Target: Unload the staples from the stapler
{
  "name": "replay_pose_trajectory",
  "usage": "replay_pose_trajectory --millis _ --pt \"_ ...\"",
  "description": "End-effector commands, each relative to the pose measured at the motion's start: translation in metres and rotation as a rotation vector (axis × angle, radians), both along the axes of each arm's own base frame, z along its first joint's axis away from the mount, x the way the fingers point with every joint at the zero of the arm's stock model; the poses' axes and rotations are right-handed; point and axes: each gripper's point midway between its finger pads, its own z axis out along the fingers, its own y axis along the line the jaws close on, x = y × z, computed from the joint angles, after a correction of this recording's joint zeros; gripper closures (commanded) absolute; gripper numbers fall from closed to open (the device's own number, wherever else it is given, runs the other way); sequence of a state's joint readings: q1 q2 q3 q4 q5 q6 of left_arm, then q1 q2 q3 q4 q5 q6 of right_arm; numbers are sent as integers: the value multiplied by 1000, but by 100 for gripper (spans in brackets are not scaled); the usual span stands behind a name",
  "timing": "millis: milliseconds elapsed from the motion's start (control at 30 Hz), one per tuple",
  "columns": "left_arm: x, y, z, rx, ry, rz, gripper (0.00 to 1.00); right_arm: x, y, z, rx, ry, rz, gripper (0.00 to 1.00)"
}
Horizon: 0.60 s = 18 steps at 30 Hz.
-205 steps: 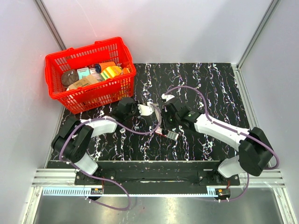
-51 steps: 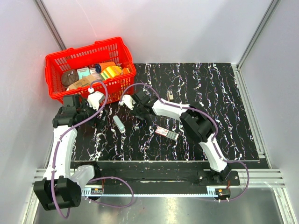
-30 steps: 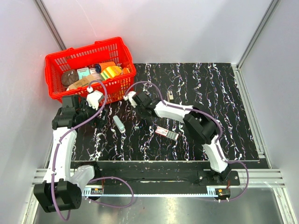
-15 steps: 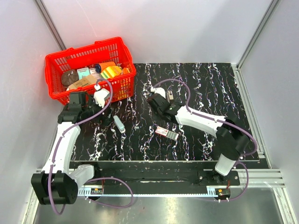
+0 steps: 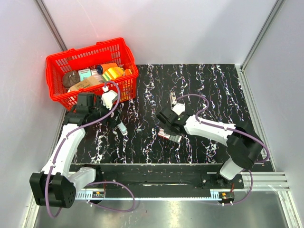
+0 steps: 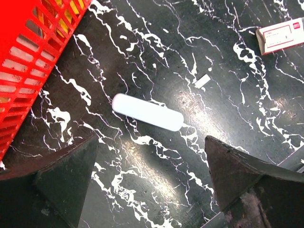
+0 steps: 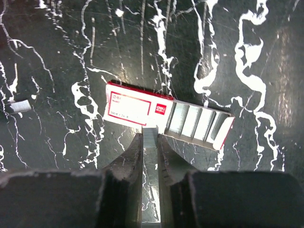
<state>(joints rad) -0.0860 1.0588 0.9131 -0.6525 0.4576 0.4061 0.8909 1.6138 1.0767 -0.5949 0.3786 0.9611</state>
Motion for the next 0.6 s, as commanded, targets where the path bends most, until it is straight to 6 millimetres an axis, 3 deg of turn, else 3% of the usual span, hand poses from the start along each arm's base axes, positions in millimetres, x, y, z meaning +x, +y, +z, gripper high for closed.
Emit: replay_pose_trajectory --millis 0,567 --pt "5 4 6 15 -55 21 1 -7 -14 -1 3 3 -159 100" --pt "2 5 2 23 -53 16 1 -14 -27 -16 -34 3 -248 100"
